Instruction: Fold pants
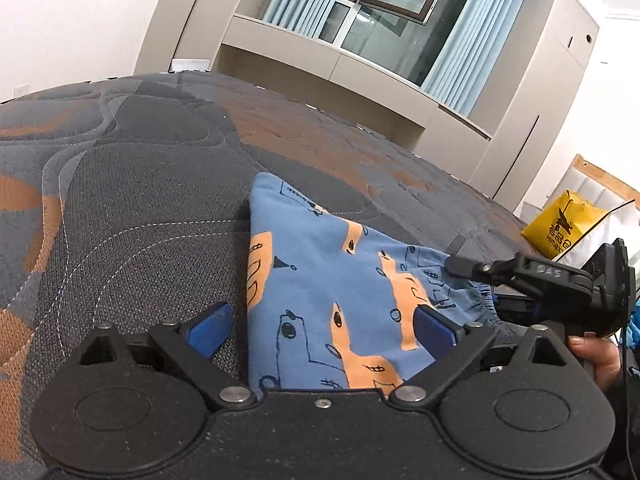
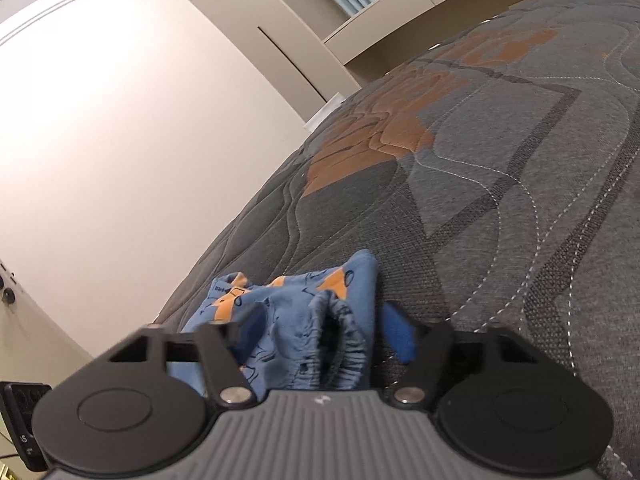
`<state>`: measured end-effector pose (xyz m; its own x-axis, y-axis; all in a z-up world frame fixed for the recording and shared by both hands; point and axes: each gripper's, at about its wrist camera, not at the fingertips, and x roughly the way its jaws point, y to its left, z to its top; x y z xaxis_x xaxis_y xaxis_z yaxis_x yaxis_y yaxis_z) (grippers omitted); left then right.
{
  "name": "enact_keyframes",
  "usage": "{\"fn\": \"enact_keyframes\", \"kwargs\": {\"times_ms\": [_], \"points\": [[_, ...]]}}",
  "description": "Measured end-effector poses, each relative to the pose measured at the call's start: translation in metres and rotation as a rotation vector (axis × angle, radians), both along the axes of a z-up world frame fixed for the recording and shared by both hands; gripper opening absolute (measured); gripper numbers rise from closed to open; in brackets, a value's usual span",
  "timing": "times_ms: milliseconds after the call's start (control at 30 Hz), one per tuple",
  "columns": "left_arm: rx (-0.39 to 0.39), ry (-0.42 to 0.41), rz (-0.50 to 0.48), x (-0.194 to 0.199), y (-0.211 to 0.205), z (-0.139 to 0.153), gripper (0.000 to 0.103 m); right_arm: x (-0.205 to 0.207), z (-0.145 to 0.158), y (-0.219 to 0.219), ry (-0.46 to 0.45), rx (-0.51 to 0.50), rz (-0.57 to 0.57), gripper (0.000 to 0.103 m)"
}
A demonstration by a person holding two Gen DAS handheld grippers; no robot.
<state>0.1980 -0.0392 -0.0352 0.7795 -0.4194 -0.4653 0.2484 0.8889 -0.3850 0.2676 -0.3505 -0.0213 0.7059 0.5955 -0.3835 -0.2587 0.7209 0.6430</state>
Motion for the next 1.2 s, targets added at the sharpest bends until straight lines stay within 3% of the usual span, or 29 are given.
{"fn": "enact_keyframes", "kwargs": {"times_ms": [267, 433, 500, 567, 700, 1200], "points": [[0.041, 0.009, 0.049, -0.001, -0.004, 0.0, 0.08, 0.0, -0.001, 0.001, 0.01, -0.015, -0.009, 0.044], [0.038, 0.012, 0.064, 0.0, -0.001, -0.001, 0.063, -0.004, 0.003, 0.005, -0.006, -0.053, -0.02, 0.04], [0.027, 0.016, 0.061, 0.001, 0.001, -0.002, 0.051, -0.004, 0.004, 0.01, -0.019, -0.08, -0.022, 0.036], [0.016, 0.017, 0.067, 0.0, 0.003, -0.002, 0.047, -0.006, 0.006, 0.012, -0.03, -0.098, -0.025, 0.034], [-0.003, 0.018, 0.071, 0.0, 0.006, -0.003, 0.043, -0.006, 0.007, 0.01, -0.033, -0.096, -0.024, 0.031], [0.007, 0.019, 0.074, 0.0, 0.004, -0.004, 0.042, -0.012, 0.01, 0.014, -0.065, -0.143, -0.029, 0.028]]}}
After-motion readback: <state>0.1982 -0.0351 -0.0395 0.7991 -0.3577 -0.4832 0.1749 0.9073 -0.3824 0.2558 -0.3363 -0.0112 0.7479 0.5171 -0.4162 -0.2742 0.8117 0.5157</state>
